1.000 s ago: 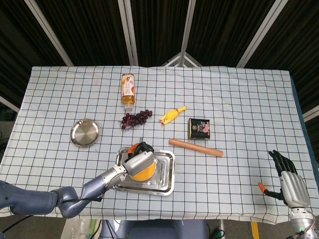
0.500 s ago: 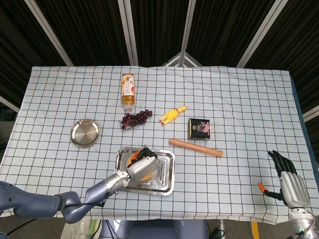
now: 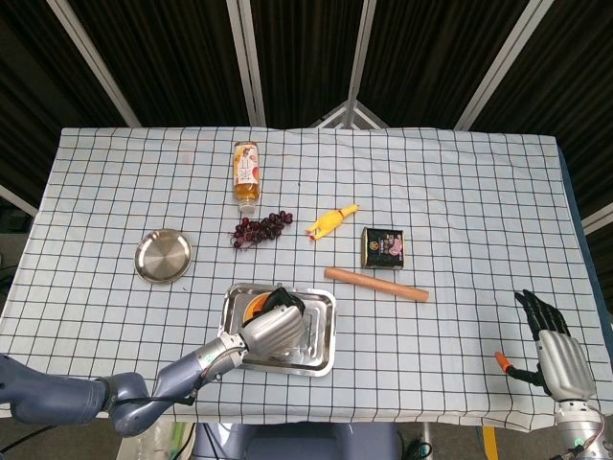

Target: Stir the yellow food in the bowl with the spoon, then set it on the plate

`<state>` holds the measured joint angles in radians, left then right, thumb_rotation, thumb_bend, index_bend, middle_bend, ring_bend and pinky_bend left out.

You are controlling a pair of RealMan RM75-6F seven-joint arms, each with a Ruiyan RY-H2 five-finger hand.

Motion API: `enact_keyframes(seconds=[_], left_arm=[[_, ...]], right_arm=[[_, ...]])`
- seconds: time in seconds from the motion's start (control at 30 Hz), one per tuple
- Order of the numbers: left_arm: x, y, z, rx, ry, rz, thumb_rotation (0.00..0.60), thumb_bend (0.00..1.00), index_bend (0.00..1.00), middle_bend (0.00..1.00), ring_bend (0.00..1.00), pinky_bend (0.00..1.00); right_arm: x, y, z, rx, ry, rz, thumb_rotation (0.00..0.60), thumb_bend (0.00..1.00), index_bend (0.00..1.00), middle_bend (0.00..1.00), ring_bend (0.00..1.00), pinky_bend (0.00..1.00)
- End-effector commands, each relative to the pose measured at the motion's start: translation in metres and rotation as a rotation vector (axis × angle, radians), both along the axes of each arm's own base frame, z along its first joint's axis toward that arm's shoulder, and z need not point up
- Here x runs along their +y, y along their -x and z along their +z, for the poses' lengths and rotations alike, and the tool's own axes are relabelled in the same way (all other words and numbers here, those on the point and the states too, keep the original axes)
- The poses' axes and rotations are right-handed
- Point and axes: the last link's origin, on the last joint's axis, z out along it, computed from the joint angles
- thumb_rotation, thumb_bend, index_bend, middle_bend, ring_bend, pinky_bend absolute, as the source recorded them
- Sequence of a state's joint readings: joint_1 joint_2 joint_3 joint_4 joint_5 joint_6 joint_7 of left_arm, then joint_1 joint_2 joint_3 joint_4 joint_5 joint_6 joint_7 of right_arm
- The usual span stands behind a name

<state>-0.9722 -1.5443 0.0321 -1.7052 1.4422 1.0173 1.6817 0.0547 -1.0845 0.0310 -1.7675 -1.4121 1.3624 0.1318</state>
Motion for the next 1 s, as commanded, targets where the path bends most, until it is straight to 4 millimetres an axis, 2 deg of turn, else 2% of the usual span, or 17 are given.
enact_keyframes(seconds=[0.03, 0.27, 0.47, 0.67, 0.83, 1.0], left_arm=[[-0.001, 0.001, 0.004, 0.008, -0.001, -0.005, 0.6, 0.62, 0.8, 1.0, 1.0, 1.0], [0.004, 0.008, 0.011, 0.043, -0.027, -0.013, 0.6, 0.62, 0.8, 1.0, 1.0, 1.0], [0.004, 0.017, 0.002, 0.137, -0.032, -0.063, 0.6, 0.62, 0.8, 1.0, 1.0, 1.0], [0.008, 0.007, 0.003, 0.106, -0.051, -0.065, 0.6, 0.62, 0.8, 1.0, 1.0, 1.0], [0.006, 0.01, 0.002, 0.201, -0.058, -0.165, 0.6, 0.62, 0.8, 1.0, 1.0, 1.0], [0.012, 0.002, 0.008, 0.196, -0.085, -0.201, 0.6, 0.61, 0.8, 1.0, 1.0, 1.0]], right_arm=[[0.0, 0.0, 0.0, 0.001, 0.0, 0.0, 0.6, 0.32, 0.0, 0.0, 0.0, 0.0], [0.0, 0.0, -0.001, 0.002, -0.002, 0.001, 0.6, 0.32, 0.0, 0.0, 0.0, 0.0], [0.0, 0.0, -0.001, 0.002, -0.004, -0.002, 0.6, 0.32, 0.0, 0.0, 0.0, 0.0], [0.0, 0.0, 0.0, 0.0, -0.002, -0.003, 0.6, 0.32, 0.0, 0.0, 0.0, 0.0], [0.0, 0.0, 0.0, 0.001, -0.005, -0.002, 0.6, 0.32, 0.0, 0.0, 0.0, 0.0], [0.0, 0.0, -0.001, 0.002, -0.006, -0.003, 0.6, 0.32, 0.0, 0.0, 0.0, 0.0]])
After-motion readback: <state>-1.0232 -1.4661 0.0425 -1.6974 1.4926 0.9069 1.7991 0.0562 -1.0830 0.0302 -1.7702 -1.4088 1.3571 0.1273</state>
